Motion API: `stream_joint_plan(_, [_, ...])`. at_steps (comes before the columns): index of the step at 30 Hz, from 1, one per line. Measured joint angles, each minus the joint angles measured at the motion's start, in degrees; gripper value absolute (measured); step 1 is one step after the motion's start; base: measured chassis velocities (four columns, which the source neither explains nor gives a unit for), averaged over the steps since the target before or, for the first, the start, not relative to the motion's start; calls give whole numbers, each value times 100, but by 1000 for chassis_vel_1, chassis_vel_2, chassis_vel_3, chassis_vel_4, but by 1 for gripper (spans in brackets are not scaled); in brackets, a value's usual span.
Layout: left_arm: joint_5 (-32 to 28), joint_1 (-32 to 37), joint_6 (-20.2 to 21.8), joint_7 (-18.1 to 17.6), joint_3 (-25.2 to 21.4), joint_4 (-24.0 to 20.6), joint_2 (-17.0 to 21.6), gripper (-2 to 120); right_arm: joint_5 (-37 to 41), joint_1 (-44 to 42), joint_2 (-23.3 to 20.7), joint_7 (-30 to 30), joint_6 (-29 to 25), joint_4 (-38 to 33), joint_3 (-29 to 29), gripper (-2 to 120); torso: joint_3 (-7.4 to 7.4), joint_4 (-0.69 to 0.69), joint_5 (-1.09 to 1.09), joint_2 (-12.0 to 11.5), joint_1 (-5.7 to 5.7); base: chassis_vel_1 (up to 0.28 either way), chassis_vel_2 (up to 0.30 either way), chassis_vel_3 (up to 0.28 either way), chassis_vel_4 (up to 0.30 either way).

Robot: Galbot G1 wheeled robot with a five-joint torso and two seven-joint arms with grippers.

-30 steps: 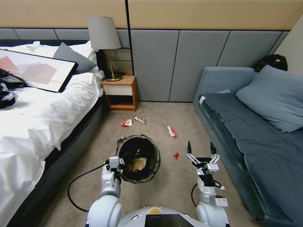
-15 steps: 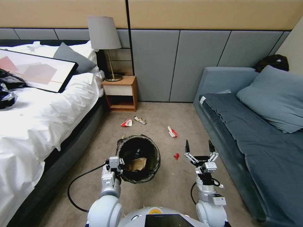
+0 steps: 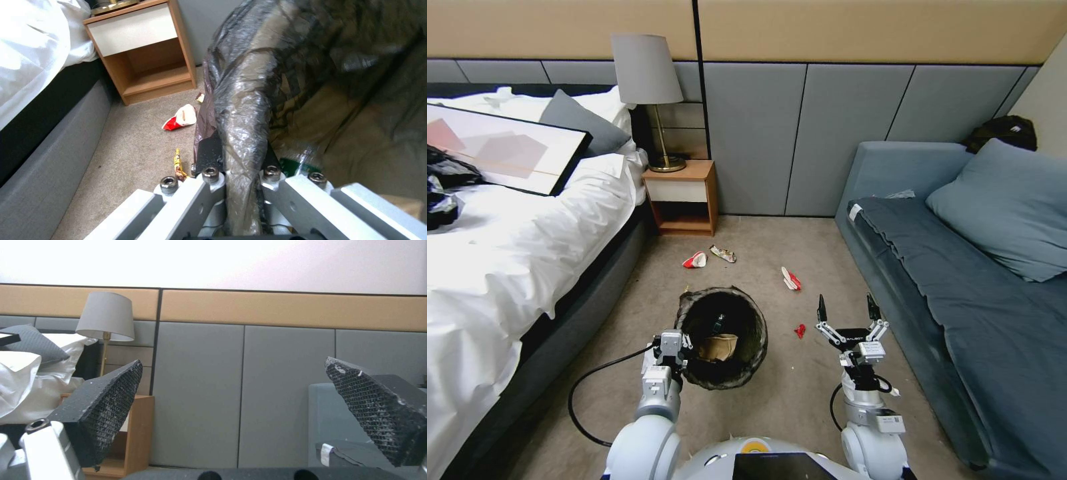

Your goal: Pick up the trash bin, then pick up the garbage from the floor and place it into the trash bin.

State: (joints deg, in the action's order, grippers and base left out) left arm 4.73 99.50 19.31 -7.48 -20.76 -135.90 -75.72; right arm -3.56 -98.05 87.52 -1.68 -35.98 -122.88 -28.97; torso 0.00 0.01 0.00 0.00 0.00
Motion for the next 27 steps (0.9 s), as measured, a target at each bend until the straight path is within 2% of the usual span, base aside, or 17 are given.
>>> stream_joint_plan(14, [-137, -87, -2, 36, -62, -26, 55, 0, -12, 290, -242, 2, 419, 17, 257, 100, 0, -1, 0, 0, 0, 0, 0, 0, 0])
stream_joint_plan(27, [-207, -93, 30, 25, -80, -49, 26, 0, 936, 1088, -869, -213, 1792, 536, 622, 100, 0, -1, 0, 0, 0, 0, 0, 0, 0])
